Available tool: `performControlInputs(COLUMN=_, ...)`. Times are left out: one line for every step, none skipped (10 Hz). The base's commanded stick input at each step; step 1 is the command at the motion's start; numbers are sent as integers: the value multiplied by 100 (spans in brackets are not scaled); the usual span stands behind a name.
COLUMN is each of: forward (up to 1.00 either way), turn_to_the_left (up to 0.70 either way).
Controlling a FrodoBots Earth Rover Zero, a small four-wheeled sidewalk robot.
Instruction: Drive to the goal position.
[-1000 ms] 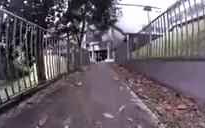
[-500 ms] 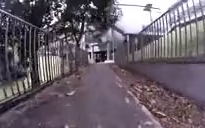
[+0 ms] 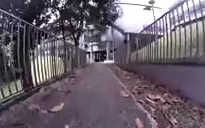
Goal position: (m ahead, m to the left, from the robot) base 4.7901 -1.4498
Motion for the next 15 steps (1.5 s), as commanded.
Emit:
performControlInputs(forward=100, turn_to_the_left=0)
performControlInputs(forward=100, turn_to_the_left=0)
performControlInputs(forward=100, turn_to_the_left=0)
performControlInputs(forward=100, turn_to_the_left=2)
performControlInputs(forward=100, turn_to_the_left=7)
performControlInputs(forward=100, turn_to_the_left=18)
performControlInputs(forward=100, turn_to_the_left=11)
performControlInputs(forward=100, turn_to_the_left=0)
performControlInputs(forward=100, turn_to_the_left=0)
performControlInputs(forward=100, turn_to_the_left=0)
performControlInputs(forward=100, turn_to_the_left=0)
performControlInputs(forward=100, turn_to_the_left=0)
performControlInputs(forward=100, turn_to_the_left=0)
performControlInputs(forward=100, turn_to_the_left=0)
performControlInputs(forward=100, turn_to_the_left=0)
